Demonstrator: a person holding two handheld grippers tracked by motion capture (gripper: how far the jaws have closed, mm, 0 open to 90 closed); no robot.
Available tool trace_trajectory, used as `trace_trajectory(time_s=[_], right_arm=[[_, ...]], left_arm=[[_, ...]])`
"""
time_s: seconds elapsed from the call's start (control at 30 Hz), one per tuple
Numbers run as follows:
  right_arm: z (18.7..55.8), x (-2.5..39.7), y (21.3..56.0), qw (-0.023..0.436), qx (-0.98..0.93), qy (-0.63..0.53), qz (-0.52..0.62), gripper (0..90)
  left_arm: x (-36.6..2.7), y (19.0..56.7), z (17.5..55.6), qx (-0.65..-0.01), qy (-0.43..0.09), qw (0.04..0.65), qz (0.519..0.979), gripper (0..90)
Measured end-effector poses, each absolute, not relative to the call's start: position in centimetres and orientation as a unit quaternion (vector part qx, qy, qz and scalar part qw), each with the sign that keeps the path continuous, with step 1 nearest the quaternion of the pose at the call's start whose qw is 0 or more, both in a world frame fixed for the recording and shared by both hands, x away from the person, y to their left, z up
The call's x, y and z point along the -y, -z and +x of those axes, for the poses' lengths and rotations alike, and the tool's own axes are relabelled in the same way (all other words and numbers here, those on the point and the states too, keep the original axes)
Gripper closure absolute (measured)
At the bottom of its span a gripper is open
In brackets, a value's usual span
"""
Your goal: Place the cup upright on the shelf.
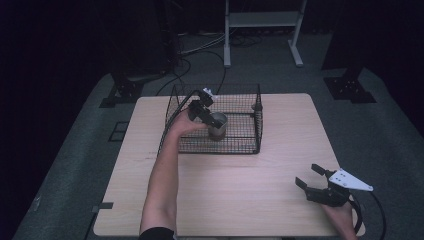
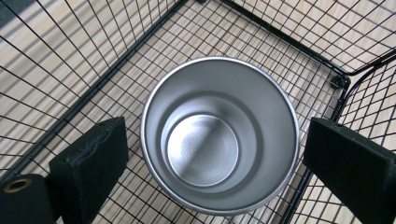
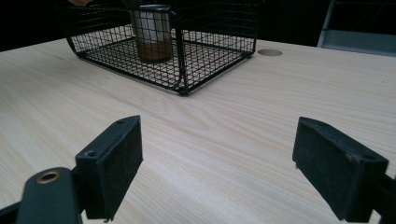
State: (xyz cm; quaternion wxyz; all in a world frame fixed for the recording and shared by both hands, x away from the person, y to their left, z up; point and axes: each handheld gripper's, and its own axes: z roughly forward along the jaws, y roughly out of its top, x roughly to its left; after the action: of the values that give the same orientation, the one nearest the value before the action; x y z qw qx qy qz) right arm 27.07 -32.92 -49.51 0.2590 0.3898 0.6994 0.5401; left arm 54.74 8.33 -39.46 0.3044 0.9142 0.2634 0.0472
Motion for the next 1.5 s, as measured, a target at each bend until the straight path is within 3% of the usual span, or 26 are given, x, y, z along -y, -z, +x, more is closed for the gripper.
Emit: trace_trajectory(time_s=[1.5], right_arm=[[27.0,32.1,49.6,0.262,-0.701,-0.536,0.391,15.2]], left_arm=[[-10.2,33.9,49.7,-0.208,-0.1,0.362,0.903,5.8]])
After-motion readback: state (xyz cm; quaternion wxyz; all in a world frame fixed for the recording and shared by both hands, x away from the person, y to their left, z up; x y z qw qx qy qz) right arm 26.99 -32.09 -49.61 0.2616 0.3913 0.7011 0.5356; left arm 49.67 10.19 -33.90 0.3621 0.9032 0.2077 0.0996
